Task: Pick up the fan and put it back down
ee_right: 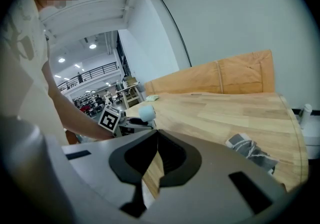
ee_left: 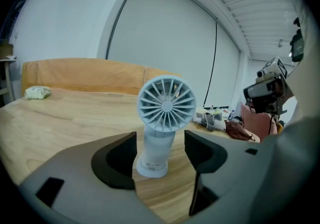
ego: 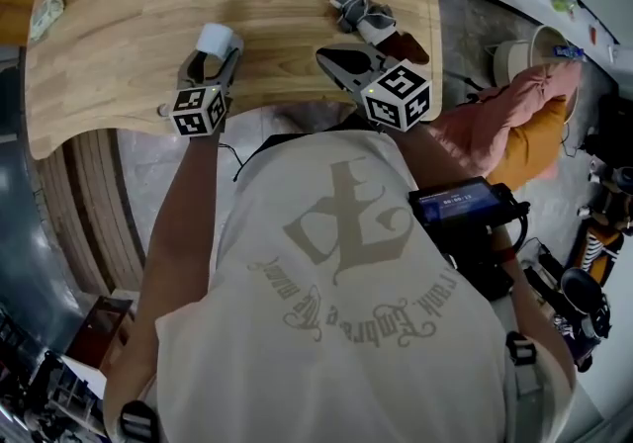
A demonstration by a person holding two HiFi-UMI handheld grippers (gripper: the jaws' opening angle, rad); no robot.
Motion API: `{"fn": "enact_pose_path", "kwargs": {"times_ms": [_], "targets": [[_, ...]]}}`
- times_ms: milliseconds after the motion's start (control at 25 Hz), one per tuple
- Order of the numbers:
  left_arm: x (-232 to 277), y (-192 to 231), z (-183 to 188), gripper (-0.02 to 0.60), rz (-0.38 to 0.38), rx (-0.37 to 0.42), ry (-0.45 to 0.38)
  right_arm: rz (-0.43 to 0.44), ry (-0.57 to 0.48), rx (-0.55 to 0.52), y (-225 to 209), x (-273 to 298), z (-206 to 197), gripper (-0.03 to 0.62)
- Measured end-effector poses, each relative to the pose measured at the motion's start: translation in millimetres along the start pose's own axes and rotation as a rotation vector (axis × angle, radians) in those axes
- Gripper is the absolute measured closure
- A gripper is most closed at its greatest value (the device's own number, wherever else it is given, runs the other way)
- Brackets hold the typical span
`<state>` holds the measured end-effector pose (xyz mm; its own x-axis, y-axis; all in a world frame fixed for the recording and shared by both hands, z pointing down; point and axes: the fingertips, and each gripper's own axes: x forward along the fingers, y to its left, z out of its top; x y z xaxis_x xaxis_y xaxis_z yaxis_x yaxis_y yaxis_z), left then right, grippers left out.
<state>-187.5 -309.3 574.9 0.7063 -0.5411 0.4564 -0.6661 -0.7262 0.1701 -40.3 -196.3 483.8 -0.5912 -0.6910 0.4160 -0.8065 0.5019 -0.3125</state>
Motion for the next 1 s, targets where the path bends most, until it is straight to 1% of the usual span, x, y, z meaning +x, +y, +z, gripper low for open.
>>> {"fn": "enact_pose_path", "kwargs": {"times_ms": [160, 280, 360, 440, 520, 600, 720, 840, 920, 1000], "targets": [[-20, -2, -10, 0.293, 0.037, -0.026, 0.001, 0.030, 0.004, -0.011, 5, 0, -3, 0.579], [-38, -10, -10, 0.296, 0.065, -0.042, -0.015, 0.060, 0.002, -0.036, 9, -2, 1, 0.579], [-52, -19, -13, 0.307, 0.081, -0.074, -0.023, 0.092, 0.000, -0.048, 12, -2, 0, 0.579], [-63, -27, -15, 0.349, 0.092, -0.129, -0.039, 0.133, -0.002, -0.059, 14, 1, -1, 0.579], [-71, -38, -11, 0.409, 0.099, -0.165, -0.069, 0.174, -0.005, -0.076, 15, 6, 0, 0.579], [-83, -51, -5, 0.463, 0.110, -0.162, -0.102, 0.215, -0.012, -0.095, 19, 8, 0, 0.579], [-107, -67, 6, 0.539, 0.161, -0.129, -0.153, 0.301, -0.020, -0.128, 33, 11, -1, 0.579], [-125, -98, 12, 0.571, 0.169, -0.133, -0.191, 0.347, -0.001, -0.151, 41, -3, -9, 0.580], [-139, -112, 15, 0.572, 0.182, -0.136, -0.212, 0.379, 0.004, -0.170, 48, -8, -9, 0.580], [-154, -120, 13, 0.571, 0.212, -0.137, -0.219, 0.426, 0.006, -0.185, 58, -6, -10, 0.580]]}}
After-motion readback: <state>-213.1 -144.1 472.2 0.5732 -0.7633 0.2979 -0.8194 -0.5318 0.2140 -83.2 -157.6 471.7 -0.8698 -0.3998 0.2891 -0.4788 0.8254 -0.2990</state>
